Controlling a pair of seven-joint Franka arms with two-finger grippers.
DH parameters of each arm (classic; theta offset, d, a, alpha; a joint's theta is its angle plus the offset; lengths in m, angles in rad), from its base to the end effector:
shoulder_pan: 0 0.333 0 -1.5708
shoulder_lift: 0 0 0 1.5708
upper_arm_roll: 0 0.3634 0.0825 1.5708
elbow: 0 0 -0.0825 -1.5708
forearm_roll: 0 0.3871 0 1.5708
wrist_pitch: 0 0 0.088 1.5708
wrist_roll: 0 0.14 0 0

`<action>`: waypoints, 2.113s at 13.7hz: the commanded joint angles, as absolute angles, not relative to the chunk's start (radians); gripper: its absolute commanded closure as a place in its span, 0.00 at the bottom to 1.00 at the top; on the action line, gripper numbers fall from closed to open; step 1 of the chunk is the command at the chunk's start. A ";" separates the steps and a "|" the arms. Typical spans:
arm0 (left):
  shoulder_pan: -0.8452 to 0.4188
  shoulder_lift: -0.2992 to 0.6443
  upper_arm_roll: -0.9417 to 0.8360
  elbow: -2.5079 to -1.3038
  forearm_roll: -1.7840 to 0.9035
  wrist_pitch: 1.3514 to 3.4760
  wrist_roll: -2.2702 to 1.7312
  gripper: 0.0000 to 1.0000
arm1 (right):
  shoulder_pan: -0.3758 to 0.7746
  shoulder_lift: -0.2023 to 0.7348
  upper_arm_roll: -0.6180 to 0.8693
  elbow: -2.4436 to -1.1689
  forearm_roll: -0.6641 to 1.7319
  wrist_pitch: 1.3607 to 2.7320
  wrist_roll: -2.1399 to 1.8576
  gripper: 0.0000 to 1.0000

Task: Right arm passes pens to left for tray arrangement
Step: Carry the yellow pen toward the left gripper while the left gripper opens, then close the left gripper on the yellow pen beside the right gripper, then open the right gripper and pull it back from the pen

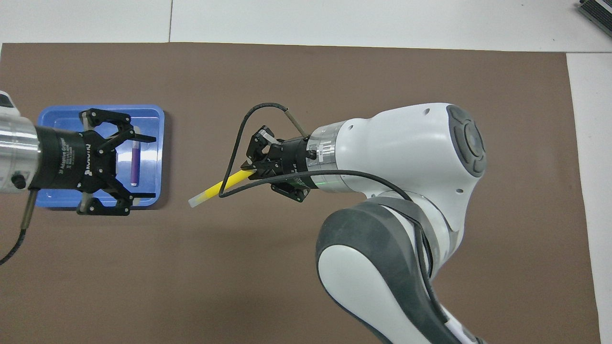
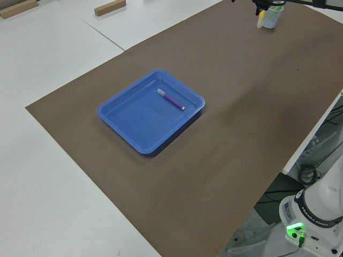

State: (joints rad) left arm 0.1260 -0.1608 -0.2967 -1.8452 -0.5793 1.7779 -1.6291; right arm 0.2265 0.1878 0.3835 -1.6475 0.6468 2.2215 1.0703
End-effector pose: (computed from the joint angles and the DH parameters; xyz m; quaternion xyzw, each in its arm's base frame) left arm 0.5018 -0.1646 0.6241 0.6871 0.6774 -0.1763 0.1949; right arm 0.5481 0.3998 0.5788 -0.8604 0.3534 0.1137 0.3492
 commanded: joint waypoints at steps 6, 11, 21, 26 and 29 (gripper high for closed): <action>-0.011 -0.239 -0.282 -2.008 -0.601 1.971 -1.835 0.06 | 0.222 0.184 0.390 -1.660 0.667 2.246 1.068 1.00; -0.046 -0.264 -0.282 -2.060 -0.600 2.035 -1.850 0.24 | 0.222 0.184 0.390 -1.661 0.667 2.246 1.066 1.00; -0.063 -0.273 -0.282 -2.086 -0.598 2.072 -1.847 0.91 | 0.221 0.184 0.390 -1.661 0.667 2.244 1.065 1.00; -0.058 -0.273 -0.282 -2.085 -0.598 2.069 -1.825 1.00 | 0.221 0.184 0.390 -1.666 0.667 2.244 1.055 1.00; -0.048 -0.273 -0.281 -2.085 -0.598 2.060 -1.760 1.00 | 0.219 0.184 0.390 -1.666 0.669 2.240 1.055 1.00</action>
State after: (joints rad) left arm -0.0452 -0.2407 -0.2911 -2.0554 -0.5823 2.0569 -1.8282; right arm 0.2271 0.1866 0.3833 -1.6491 0.6537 2.2302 1.0704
